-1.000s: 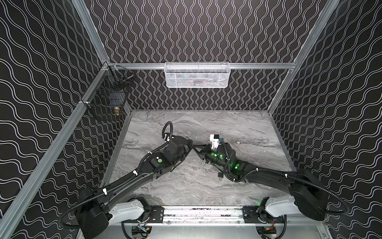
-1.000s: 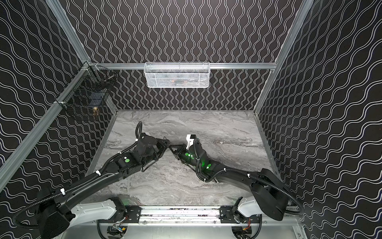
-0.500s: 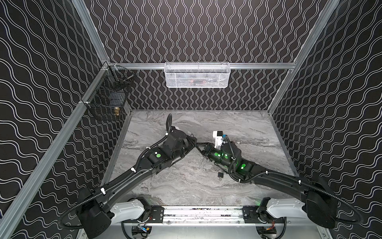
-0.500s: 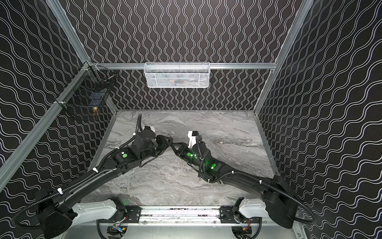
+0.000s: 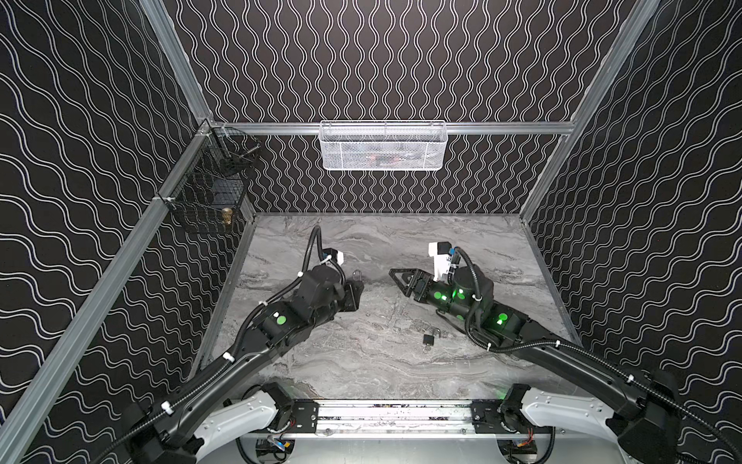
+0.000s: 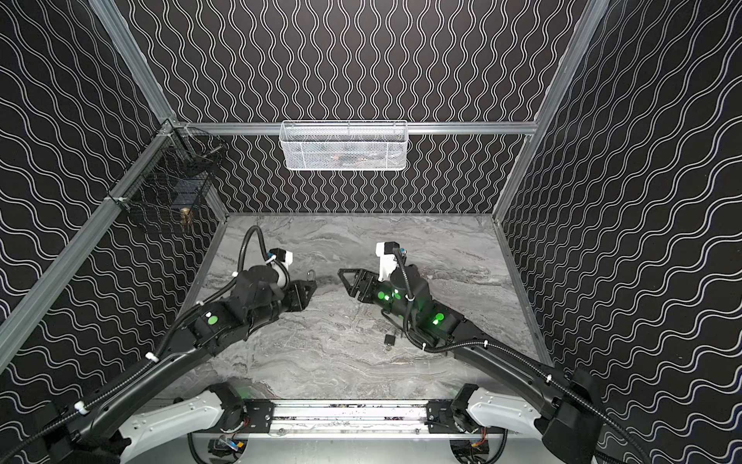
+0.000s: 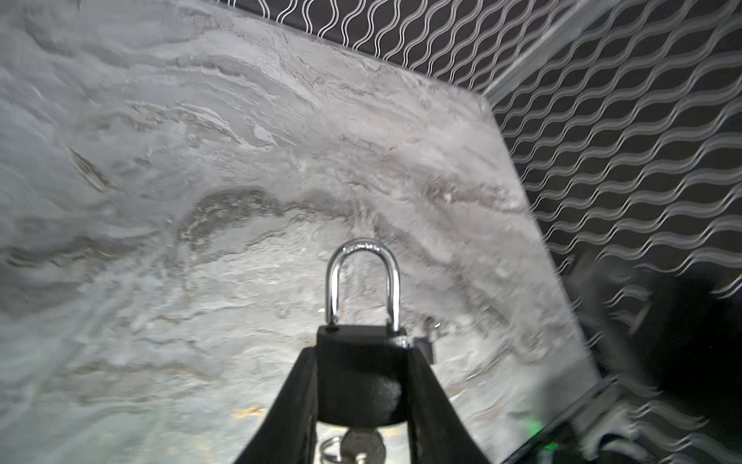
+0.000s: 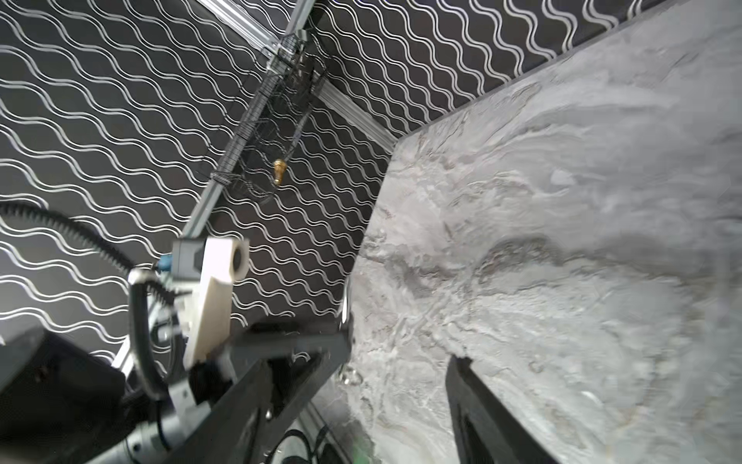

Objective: Unlock with the key
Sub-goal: 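Open the right gripper off the key and pull it back from the padlock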

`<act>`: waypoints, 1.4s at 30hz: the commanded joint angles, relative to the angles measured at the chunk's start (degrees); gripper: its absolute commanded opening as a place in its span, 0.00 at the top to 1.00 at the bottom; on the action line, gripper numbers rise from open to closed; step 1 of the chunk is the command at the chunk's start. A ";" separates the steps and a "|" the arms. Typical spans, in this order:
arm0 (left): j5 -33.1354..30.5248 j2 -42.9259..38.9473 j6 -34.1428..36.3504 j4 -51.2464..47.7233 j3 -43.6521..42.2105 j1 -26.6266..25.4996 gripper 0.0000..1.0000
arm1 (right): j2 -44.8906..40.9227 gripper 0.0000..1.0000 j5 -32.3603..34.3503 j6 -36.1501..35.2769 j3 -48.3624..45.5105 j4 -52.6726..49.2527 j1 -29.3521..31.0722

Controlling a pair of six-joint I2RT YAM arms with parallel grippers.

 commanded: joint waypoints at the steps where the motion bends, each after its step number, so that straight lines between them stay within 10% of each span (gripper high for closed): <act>1: 1.32 -4.05 15.10 9.64 -6.38 0.01 1.00 | 0.84 0.26 -7.96 -6.50 3.12 -10.89 -2.73; 12: 10.13 -11.76 27.66 30.66 -21.94 0.00 1.00 | 13.43 0.19 -22.63 -24.18 20.85 -30.95 -5.39; 42: 10.65 -11.21 27.86 35.46 -24.83 0.01 1.00 | 35.18 0.17 -9.01 -34.80 44.58 -50.78 -1.84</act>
